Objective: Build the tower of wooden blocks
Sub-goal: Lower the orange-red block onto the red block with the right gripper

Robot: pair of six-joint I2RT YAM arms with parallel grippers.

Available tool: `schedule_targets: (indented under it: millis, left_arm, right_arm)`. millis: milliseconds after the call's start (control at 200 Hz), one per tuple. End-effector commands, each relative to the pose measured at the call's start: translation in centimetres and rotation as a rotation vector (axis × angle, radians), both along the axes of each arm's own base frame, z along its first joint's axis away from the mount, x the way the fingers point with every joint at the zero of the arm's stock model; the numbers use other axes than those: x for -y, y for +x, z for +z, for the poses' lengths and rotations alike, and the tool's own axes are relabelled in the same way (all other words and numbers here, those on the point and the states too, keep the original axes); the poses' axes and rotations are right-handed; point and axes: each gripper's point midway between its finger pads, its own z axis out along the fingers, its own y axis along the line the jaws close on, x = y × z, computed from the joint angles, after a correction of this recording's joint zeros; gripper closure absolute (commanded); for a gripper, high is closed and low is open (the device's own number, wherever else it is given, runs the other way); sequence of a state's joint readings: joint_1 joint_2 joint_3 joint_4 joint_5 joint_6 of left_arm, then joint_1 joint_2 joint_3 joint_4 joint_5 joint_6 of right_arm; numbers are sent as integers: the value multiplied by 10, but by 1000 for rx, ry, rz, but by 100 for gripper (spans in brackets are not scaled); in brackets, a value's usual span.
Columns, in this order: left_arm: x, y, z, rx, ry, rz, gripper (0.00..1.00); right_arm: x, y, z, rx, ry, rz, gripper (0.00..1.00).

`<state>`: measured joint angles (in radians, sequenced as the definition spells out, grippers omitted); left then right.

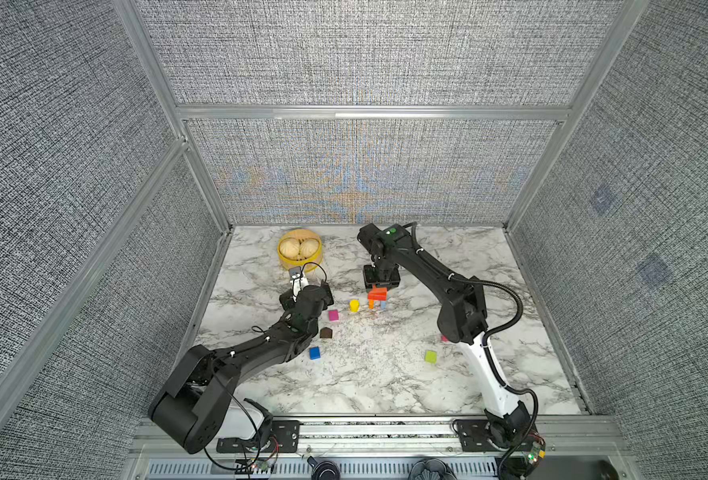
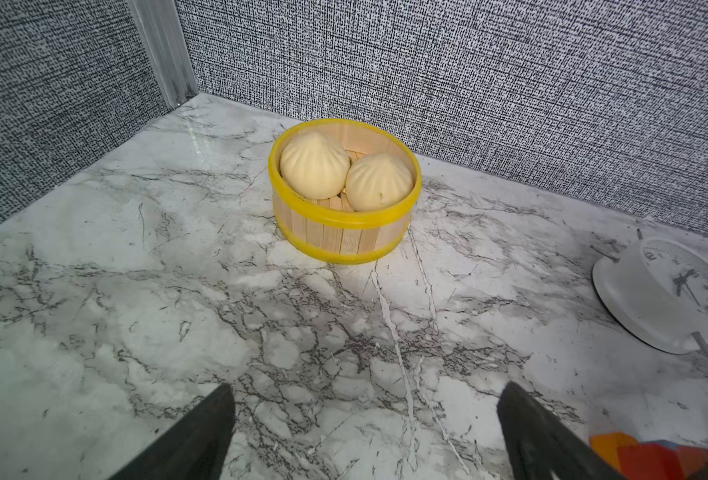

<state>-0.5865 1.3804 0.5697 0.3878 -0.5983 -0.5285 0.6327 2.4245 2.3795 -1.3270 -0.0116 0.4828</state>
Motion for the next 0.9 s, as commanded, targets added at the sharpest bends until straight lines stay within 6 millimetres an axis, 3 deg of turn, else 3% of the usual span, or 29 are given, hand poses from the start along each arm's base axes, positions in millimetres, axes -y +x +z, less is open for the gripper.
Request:
schedule_targets:
  millis: [0,895]
  left_arm:
    - [1,1,4,17,-20,-3,1]
    - [1,1,4,10,-23,-10,1]
  right_arm:
    - [3,-3,0,-12,-17,-1,46]
    - [2,-2,-4,-12,-22,12,35]
